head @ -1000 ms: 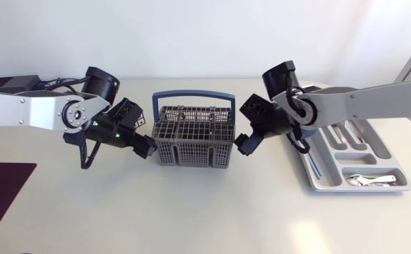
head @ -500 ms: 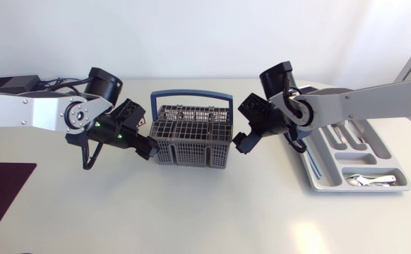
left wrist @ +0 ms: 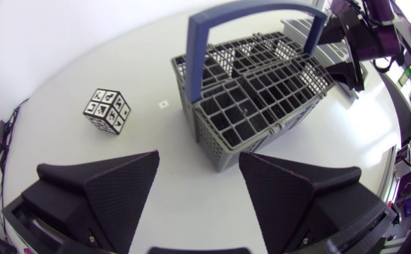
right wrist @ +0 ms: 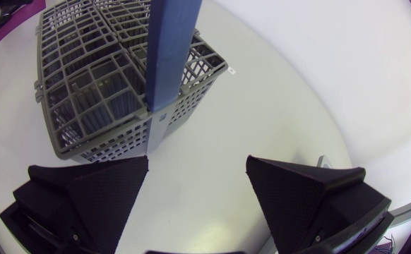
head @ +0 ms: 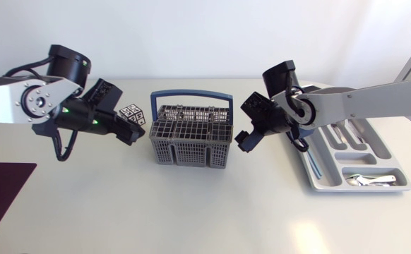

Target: Transfer all utensils from the basket to the drawer tray.

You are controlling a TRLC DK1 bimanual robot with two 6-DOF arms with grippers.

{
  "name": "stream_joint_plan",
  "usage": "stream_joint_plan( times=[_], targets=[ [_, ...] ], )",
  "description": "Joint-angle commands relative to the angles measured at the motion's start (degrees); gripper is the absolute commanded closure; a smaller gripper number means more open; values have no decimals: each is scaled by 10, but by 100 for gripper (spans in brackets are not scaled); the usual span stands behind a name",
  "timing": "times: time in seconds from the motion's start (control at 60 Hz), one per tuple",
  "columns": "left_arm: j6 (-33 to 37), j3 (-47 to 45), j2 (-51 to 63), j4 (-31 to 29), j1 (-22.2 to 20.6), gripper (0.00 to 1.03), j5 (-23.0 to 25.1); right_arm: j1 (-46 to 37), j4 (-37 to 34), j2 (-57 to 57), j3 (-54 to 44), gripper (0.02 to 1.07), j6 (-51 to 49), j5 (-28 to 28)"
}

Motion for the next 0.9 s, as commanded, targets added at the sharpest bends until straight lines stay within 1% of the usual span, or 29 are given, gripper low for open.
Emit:
stream_joint_plan(
  times=[0.0, 0.067, 0.083, 0.1, 0.167, 0.2, 0.333, 0.533, 0.883],
  targets=[
    [17, 10, 0, -4, 19, 28, 4, -2, 1, 1, -10, 7, -1, 3],
    [17, 16, 24, -4, 22, 37, 4, 3, 1, 1, -9, 7, 2, 3],
    [17, 18, 35, 0, 22, 44, 4, 3, 1, 1, -8, 7, 2, 3],
    [17, 19, 45, 5, 23, 47, 4, 5, 1, 0, -7, 7, 3, 3],
    [17, 31, 77, 18, 22, 55, 4, 10, 1, 0, -5, 7, 6, 4],
    [16, 38, 95, 19, 20, 57, 4, 13, 1, 0, -5, 7, 8, 4],
    [13, 65, 156, 22, -2, 57, -2, 18, -1, -1, -2, 7, 12, 7],
    [12, 65, 160, 29, -35, 57, -1, 19, -1, -1, 4, 7, 12, 13],
    [10, 51, 148, 29, -40, 57, -2, 20, -5, 13, 17, 7, 17, 24]
  ],
)
